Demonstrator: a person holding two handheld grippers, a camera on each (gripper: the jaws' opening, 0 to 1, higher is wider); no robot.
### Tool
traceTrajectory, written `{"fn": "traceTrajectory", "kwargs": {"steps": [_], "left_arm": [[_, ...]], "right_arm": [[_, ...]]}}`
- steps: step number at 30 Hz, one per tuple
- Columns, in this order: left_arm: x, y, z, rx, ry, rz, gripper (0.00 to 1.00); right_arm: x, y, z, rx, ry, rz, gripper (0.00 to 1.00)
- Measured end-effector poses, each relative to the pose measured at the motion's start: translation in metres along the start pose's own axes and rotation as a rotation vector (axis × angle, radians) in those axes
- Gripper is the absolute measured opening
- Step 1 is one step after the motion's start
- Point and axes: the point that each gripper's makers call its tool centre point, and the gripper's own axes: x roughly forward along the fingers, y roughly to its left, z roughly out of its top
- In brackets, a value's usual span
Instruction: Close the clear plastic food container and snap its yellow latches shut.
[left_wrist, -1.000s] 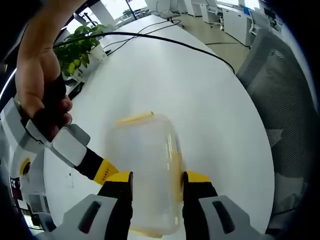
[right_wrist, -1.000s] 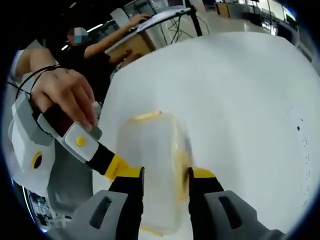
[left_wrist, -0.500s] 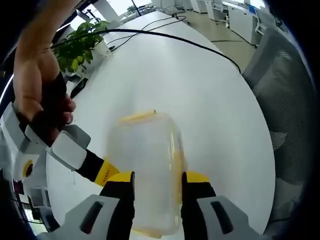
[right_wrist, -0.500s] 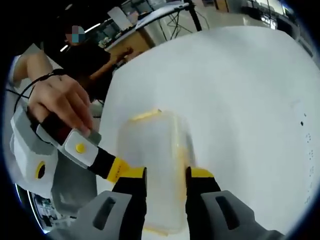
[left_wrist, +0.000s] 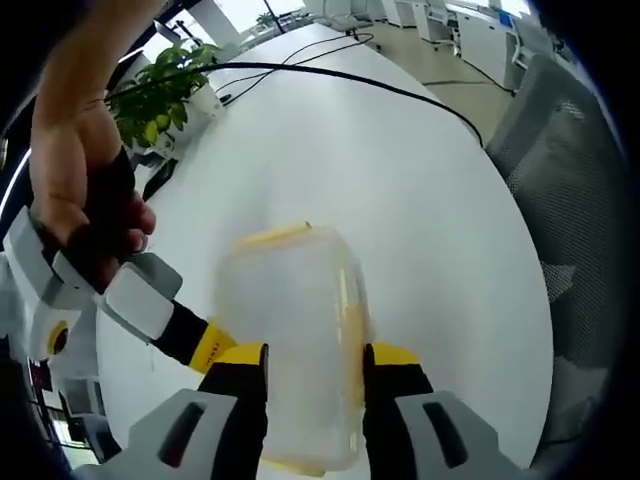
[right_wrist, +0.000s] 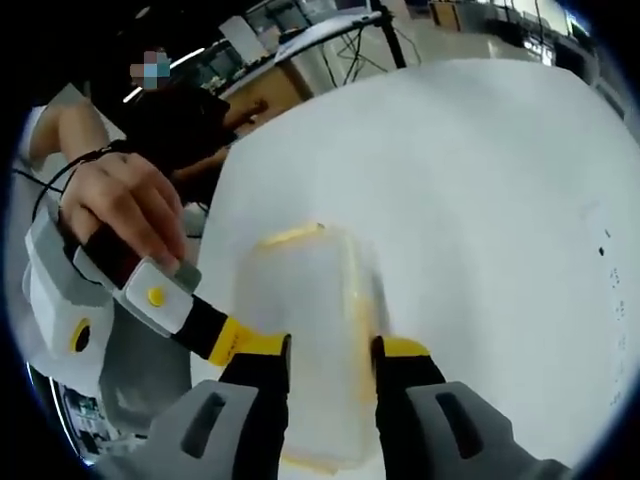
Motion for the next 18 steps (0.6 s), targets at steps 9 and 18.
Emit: {"fn": "traceTrajectory", "kwargs": {"steps": [9, 18], "left_arm": [[-0.01, -0.003, 0.001, -0.088, -0.065, -0.019, 0.31], [-0.035, 0.005, 0.003, -0.256, -0.163, 0.032, 0.32]], "right_arm": [[-0.005, -0.001, 0.012, 0.058, -0.099, -0.091, 0.38], [-0.024, 0.01, 0.021, 0.065, -0.165, -0.179, 0.38]]}}
